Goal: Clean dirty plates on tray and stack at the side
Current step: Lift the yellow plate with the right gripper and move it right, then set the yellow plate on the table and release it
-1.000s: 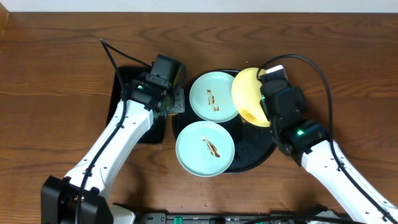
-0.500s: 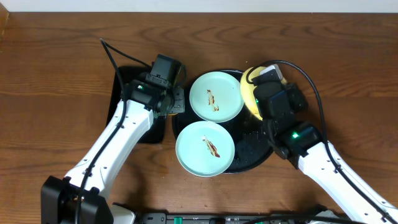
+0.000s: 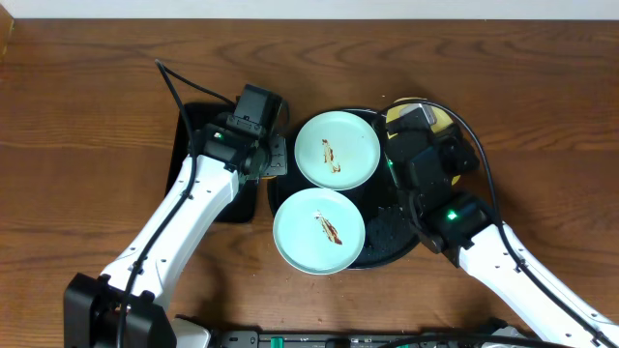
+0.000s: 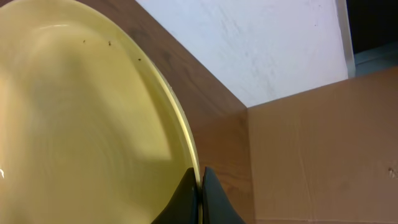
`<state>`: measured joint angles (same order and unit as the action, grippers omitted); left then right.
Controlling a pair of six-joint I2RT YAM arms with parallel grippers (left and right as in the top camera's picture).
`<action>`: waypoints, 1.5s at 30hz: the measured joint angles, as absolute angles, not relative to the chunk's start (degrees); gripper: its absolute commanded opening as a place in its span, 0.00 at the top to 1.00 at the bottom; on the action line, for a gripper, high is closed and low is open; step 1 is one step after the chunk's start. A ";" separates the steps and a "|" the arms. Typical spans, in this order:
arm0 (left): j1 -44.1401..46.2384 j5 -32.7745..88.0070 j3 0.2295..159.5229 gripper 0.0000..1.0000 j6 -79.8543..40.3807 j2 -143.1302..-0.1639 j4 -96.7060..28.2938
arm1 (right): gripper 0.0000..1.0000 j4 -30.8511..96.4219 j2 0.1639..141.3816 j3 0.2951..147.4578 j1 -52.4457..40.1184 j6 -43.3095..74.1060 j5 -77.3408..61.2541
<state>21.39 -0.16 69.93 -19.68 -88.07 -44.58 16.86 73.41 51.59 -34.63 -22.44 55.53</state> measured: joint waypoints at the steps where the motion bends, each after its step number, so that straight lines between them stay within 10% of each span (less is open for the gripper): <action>1: 21.39 -0.16 69.93 0.93 -19.68 -88.07 -44.58 | 0.99 17.17 73.41 51.59 -34.65 -22.11 55.53; 13: 21.39 -0.16 69.93 0.92 -19.68 -88.07 -44.56 | 0.99 21.58 73.41 51.59 -26.98 -4.62 47.27; 34: 21.39 -0.16 69.93 0.92 -19.68 -88.07 -44.58 | 0.99 28.21 77.60 51.62 20.16 18.90 22.83; 45: 21.39 -0.16 69.93 0.92 -19.66 -88.07 -44.58 | 0.93 23.94 87.83 51.59 25.06 19.99 13.37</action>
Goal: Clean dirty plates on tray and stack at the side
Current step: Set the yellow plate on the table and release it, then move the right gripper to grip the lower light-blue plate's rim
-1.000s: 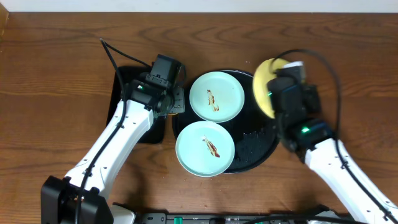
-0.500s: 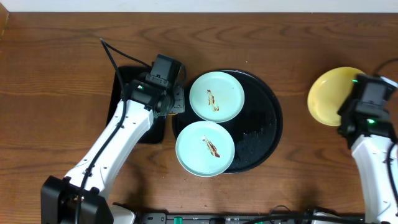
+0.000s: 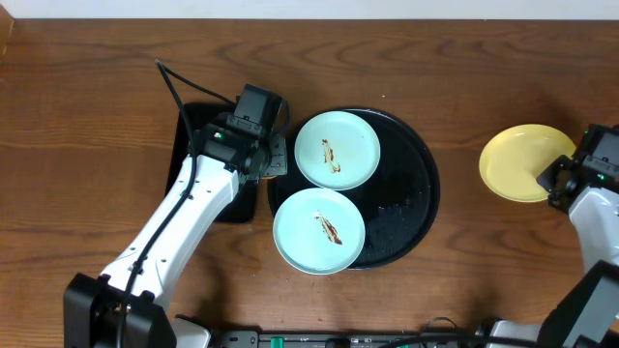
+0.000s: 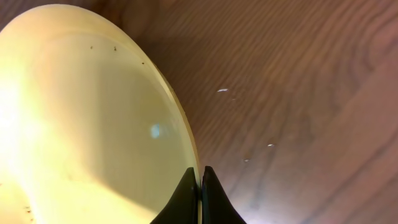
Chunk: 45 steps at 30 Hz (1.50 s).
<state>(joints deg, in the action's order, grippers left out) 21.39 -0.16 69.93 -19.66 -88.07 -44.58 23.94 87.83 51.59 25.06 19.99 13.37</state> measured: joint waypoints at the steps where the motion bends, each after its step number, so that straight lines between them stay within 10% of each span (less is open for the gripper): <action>1: 21.39 -0.16 69.93 0.93 -19.68 -88.07 -44.58 | 0.89 23.90 87.92 51.59 25.06 20.03 13.19; 8: 21.39 -0.16 69.93 0.92 -19.68 -88.07 -44.58 | 0.70 22.59 87.92 51.62 25.06 19.94 9.39; 24: 21.39 -0.16 69.93 0.92 -19.68 -88.07 -44.64 | 0.69 42.54 87.79 51.72 7.60 8.12 -31.86; 45: 21.39 -0.16 69.93 0.92 -19.68 -88.07 -44.71 | 0.66 42.11 87.79 49.56 -26.24 12.62 -23.14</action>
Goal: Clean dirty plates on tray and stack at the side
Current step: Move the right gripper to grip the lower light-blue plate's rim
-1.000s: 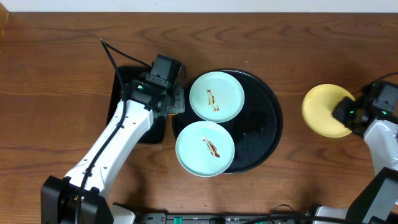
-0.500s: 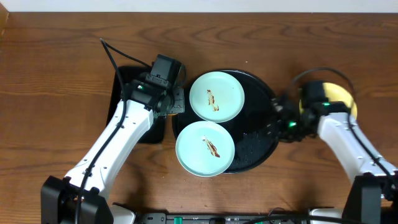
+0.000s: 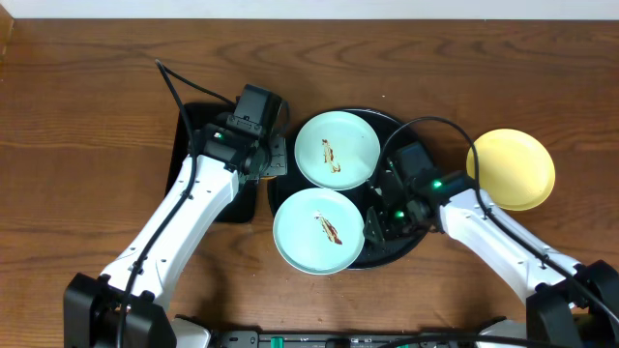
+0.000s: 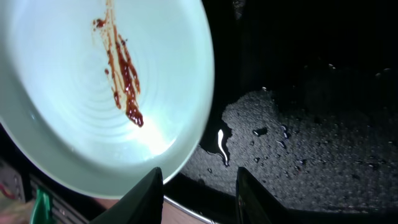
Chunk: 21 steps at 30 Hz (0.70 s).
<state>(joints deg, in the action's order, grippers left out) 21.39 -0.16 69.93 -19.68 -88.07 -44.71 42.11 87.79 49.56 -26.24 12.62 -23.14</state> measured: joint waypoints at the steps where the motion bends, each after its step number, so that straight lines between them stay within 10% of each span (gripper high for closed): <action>1: 21.39 -0.16 69.93 0.92 -19.68 -88.07 -44.71 | 0.66 41.65 87.79 49.47 -27.00 13.69 -22.41; 21: 21.39 -0.16 69.93 0.92 -19.68 -88.07 -44.82 | 0.71 35.88 89.91 46.74 -30.76 21.32 -19.49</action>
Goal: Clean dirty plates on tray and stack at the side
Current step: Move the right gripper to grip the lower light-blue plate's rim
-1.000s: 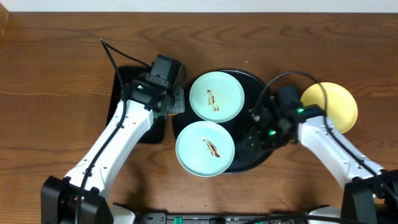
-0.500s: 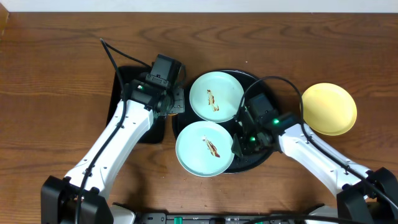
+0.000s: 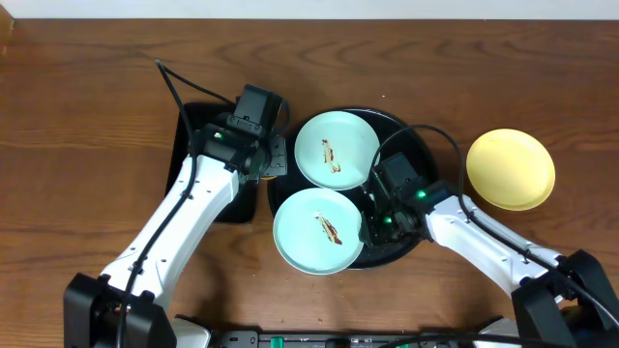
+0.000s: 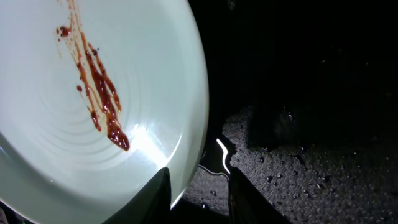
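Two pale blue plates streaked with red sauce lie on the round black tray (image 3: pixel 414 184): a far one (image 3: pixel 337 150) and a near one (image 3: pixel 319 230). My right gripper (image 3: pixel 372 226) is open at the near plate's right rim. In the right wrist view the rim (image 4: pixel 196 124) runs between the fingers, one finger over the plate, the other over the wet tray (image 4: pixel 311 162). A clean yellow plate (image 3: pixel 511 169) lies on the table to the right. My left gripper (image 3: pixel 274 158) hovers at the tray's left edge; its jaws are unclear.
A black rectangular mat (image 3: pixel 191 130) lies under the left arm, left of the tray. Water drops and a small puddle (image 4: pixel 221 152) sit on the tray beside the near plate. The wooden table (image 3: pixel 97 87) stretches around everything.
My right gripper has moved a little closer to the near blue plate's rim and stays open. The plates, the tray and the left arm are where they were.
My right gripper was shut on the yellow plate's rim above the tray's far right. Then it held the plate low over the table at the far right. Later the plate lay there alone and the gripper was open over the tray, now at the near blue plate's rim.
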`<state>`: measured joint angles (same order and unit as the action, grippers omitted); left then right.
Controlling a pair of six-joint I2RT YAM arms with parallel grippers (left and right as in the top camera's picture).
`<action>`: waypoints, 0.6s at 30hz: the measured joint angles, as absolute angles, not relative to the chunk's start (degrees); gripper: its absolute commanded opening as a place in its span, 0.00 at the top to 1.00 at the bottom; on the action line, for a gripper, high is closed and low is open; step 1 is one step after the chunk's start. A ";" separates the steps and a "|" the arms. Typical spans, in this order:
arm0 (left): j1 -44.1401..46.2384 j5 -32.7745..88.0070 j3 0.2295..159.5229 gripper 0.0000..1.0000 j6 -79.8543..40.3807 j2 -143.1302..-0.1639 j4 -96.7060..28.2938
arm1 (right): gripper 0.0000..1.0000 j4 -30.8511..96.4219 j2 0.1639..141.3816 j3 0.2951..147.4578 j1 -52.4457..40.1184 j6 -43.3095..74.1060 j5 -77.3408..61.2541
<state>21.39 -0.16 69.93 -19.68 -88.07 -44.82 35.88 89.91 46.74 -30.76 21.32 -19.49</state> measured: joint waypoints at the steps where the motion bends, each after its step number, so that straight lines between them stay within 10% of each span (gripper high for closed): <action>1: 21.39 -0.16 69.93 0.92 -19.68 -88.07 -44.82 | 0.72 35.51 89.91 46.54 -30.85 21.52 -19.49; 18: 21.39 0.05 69.93 0.92 -19.68 -88.07 -44.99 | 0.99 30.55 89.95 43.29 -31.03 25.50 -18.41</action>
<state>21.39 0.05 69.93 -19.68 -88.07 -44.99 30.55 89.95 43.29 -31.03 25.50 -18.41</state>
